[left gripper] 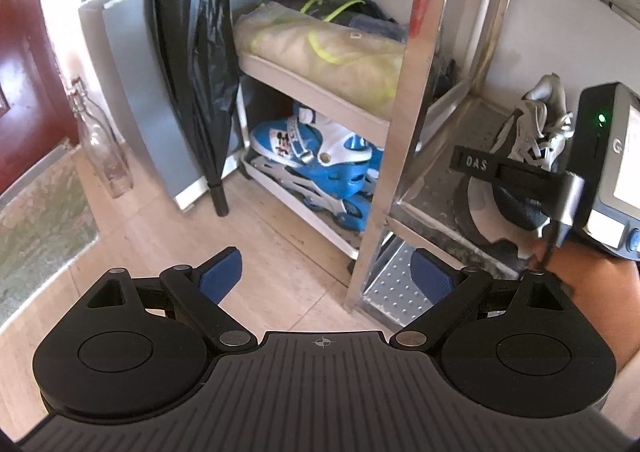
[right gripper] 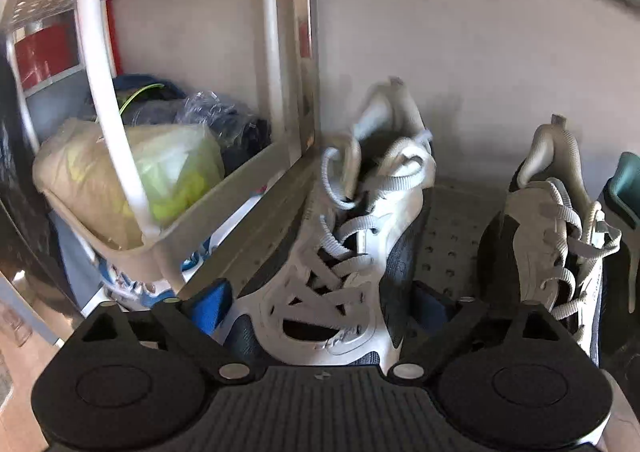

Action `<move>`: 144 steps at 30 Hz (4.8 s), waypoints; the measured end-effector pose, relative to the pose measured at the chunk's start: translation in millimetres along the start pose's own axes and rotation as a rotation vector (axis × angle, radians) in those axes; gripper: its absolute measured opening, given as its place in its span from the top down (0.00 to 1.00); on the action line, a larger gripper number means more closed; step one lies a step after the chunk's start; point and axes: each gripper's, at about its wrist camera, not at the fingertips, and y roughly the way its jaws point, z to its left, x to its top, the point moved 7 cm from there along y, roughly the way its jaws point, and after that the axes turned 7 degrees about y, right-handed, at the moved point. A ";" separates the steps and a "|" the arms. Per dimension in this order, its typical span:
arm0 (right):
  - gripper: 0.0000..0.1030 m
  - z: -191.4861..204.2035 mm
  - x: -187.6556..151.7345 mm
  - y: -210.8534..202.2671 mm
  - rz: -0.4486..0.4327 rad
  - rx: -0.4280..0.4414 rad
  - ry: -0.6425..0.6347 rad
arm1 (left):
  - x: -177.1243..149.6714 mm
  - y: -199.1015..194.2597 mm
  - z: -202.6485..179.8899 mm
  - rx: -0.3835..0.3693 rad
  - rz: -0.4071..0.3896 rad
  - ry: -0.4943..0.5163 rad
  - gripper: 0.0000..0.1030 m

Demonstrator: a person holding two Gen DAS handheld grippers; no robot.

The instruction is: Organize scattered shoes

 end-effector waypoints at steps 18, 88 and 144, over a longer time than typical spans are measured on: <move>0.14 -67.5 -29.9 -164.5 -0.107 0.119 -0.063 | -11.2 -2.6 -20.3 -0.070 0.049 0.089 0.07; 0.57 -330.6 -60.6 -146.1 0.155 0.132 1.005 | -61.2 -8.7 -275.8 -0.632 0.165 -0.082 0.42; 0.76 -300.8 -52.1 -205.5 0.215 0.157 0.276 | -112.0 -97.5 -306.2 -0.369 -0.039 0.535 0.33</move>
